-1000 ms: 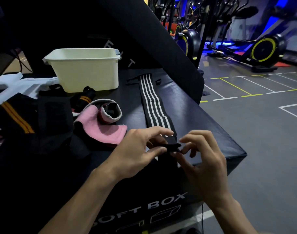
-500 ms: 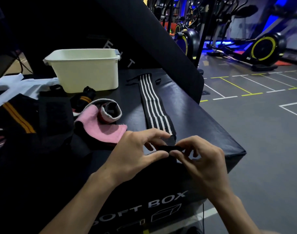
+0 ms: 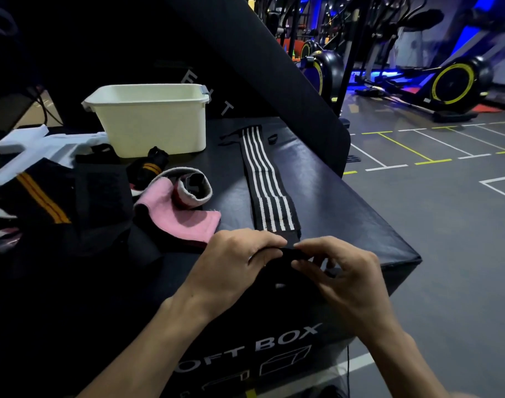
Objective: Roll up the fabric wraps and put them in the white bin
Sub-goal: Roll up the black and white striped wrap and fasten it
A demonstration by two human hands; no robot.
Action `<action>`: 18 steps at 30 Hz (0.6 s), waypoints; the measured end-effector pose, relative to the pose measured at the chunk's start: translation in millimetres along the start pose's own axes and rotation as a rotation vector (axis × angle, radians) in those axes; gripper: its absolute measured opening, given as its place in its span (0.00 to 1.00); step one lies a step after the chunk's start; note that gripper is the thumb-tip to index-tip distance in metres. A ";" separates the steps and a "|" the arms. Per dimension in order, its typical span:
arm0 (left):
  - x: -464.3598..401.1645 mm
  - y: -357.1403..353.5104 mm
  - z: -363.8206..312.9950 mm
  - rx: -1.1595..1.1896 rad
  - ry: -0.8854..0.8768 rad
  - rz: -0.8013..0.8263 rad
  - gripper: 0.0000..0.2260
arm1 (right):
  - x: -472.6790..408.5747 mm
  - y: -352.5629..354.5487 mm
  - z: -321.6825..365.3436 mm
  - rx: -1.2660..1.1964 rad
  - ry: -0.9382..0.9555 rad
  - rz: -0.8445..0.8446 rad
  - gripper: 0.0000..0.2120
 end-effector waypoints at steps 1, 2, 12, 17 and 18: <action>0.2 -0.1 0.3 0.008 0.004 0.006 0.09 | 0.0 -0.4 -0.7 -0.004 -0.006 -0.004 0.09; 0.8 -0.1 0.8 0.028 0.015 0.014 0.08 | 0.2 -0.5 -1.8 -0.008 -0.015 -0.009 0.08; 7.7 -2.6 12.4 0.285 0.247 0.131 0.07 | 4.5 -1.0 -3.2 -0.036 -0.017 0.051 0.07; 15.0 -6.8 9.9 0.231 0.226 0.180 0.08 | 9.6 -3.3 -2.4 -0.046 0.003 0.132 0.07; 16.6 -7.5 10.0 0.195 0.213 0.185 0.07 | 10.5 -4.2 -1.8 -0.027 0.010 0.147 0.06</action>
Point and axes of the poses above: each hand's wrist, its own x-axis away from the middle knuckle, its own y-axis out of the back of the hand, z = x × y, the point moved 7 cm from there along -x, towards the middle knuckle
